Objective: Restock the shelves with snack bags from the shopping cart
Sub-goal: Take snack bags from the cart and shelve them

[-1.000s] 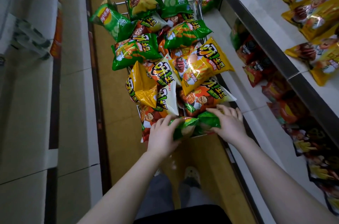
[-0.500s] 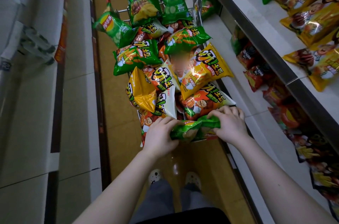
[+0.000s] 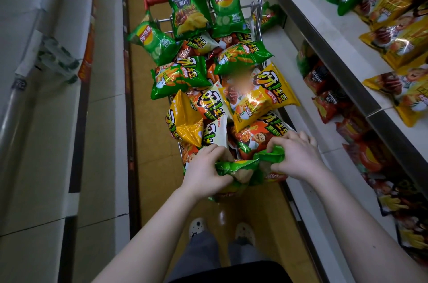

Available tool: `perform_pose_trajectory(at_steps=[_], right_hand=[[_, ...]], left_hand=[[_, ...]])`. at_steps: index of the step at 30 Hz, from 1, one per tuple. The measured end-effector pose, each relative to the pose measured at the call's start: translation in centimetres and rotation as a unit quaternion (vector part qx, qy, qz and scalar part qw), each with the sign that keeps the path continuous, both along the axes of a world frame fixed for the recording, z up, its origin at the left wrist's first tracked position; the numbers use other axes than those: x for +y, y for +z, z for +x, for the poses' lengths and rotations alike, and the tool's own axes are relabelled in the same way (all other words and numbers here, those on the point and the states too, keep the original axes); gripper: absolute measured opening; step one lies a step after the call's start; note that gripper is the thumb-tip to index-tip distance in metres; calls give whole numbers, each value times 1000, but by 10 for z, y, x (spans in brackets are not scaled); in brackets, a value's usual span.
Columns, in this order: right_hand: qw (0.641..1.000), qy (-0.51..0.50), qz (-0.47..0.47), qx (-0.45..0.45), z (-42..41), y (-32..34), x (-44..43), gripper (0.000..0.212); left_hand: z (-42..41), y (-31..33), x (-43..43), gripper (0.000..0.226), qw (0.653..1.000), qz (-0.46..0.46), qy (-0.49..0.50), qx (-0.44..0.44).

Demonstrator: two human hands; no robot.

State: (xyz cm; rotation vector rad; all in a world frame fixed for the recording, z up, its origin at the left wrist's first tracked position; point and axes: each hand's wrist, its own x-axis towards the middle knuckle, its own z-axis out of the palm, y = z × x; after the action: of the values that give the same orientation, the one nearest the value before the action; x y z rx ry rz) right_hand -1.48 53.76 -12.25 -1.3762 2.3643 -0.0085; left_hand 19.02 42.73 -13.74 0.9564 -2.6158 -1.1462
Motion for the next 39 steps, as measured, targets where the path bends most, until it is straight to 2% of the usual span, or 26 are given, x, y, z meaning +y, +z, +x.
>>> perform_pose_trajectory(at_steps=[5, 13, 15, 18, 22, 25, 27, 29, 31, 35, 39], right_hand=[[1000, -5, -9, 8, -4, 10, -5, 37], [1000, -7, -18, 14, -14, 38, -11, 54], [999, -14, -37, 13, -19, 49, -12, 56], [997, -22, -74, 19, -26, 70, -14, 55], [990, -42, -128, 45, -27, 100, -17, 56], [982, -63, -164, 70, -24, 120, -19, 56], [978, -77, -174, 81, -23, 130, -20, 60], [973, -104, -185, 92, -17, 141, -19, 77], [965, -129, -202, 104, -12, 151, -17, 85], [950, -194, -211, 124, 0, 168, -5, 72], [931, -263, -205, 147, 19, 187, 26, 58]], left_hand=[[-4, 7, -3, 27, 997, 67, 30, 32], [-16, 36, -22, 30, 976, 190, 65, 83], [-18, 48, -28, 30, 952, 258, 111, 121], [-20, 64, -39, 46, 887, 357, 197, 215], [-30, 83, -50, 56, 816, 415, 249, 316], [-40, 98, -57, 54, 784, 447, 251, 350], [-47, 108, -63, 61, 779, 453, 248, 354], [-52, 121, -69, 65, 780, 455, 240, 357], [-56, 133, -74, 56, 783, 443, 236, 366], [-60, 150, -87, 53, 784, 444, 218, 376], [-66, 159, -94, 50, 803, 424, 202, 368]])
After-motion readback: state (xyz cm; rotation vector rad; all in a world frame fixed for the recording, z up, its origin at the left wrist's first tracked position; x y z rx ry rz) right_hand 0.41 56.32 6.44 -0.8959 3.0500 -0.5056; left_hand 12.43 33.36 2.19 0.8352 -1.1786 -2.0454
